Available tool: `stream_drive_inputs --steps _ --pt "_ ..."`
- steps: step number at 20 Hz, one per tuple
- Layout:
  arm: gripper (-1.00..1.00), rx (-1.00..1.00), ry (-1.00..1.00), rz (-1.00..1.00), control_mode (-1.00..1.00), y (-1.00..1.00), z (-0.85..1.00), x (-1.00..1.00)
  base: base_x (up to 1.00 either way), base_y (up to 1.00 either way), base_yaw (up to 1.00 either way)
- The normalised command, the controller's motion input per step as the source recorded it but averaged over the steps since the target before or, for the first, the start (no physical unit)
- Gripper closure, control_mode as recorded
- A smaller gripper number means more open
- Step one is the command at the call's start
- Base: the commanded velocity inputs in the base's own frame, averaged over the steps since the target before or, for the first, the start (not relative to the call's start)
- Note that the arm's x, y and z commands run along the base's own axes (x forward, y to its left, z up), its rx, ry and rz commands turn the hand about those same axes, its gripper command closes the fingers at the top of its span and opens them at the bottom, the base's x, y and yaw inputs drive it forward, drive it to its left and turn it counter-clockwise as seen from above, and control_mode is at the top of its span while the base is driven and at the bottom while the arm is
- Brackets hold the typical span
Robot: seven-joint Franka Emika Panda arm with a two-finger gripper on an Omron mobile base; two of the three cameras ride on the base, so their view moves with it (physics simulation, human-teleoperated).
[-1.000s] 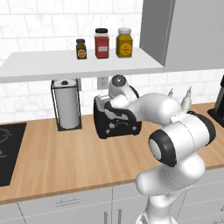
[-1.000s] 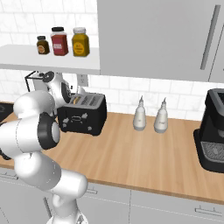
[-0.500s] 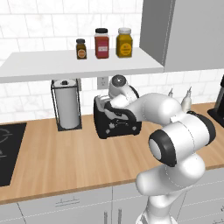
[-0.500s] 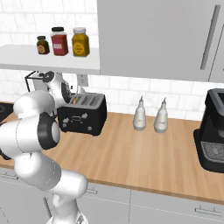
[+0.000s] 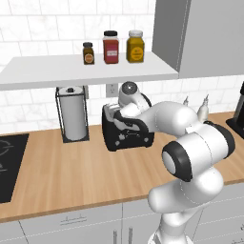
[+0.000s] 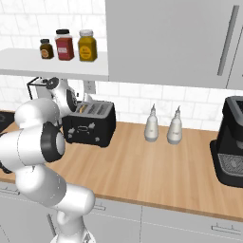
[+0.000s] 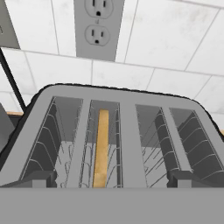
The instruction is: Start the toaster. Once the lever pops up, take the bread to the plate on the dining counter.
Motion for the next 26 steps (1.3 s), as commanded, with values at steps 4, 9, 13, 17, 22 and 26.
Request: stream_drive_inputs --steps 4,9,13,17,22,26 --pt "-1.0 0.0 0.0 0.0 -1.0 0.0 0.0 0.0 0.0 0.0 0.0" --pt "-1.0 0.0 0.0 0.0 -1.0 0.0 0.0 0.0 0.0 0.0 0.0" --pt "-1.0 0.0 0.0 0.0 -1.0 0.0 0.0 0.0 0.0 0.0 0.0" --pt "-1.0 0.0 0.0 0.0 -1.0 0.0 0.0 0.0 0.0 0.0 0.0" --pt "-1.0 0.0 0.0 0.0 -1.0 0.0 0.0 0.0 0.0 0.0 0.0" --pt "-1.0 0.0 0.0 0.0 -1.0 0.0 0.0 0.0 0.0 0.0 0.0"
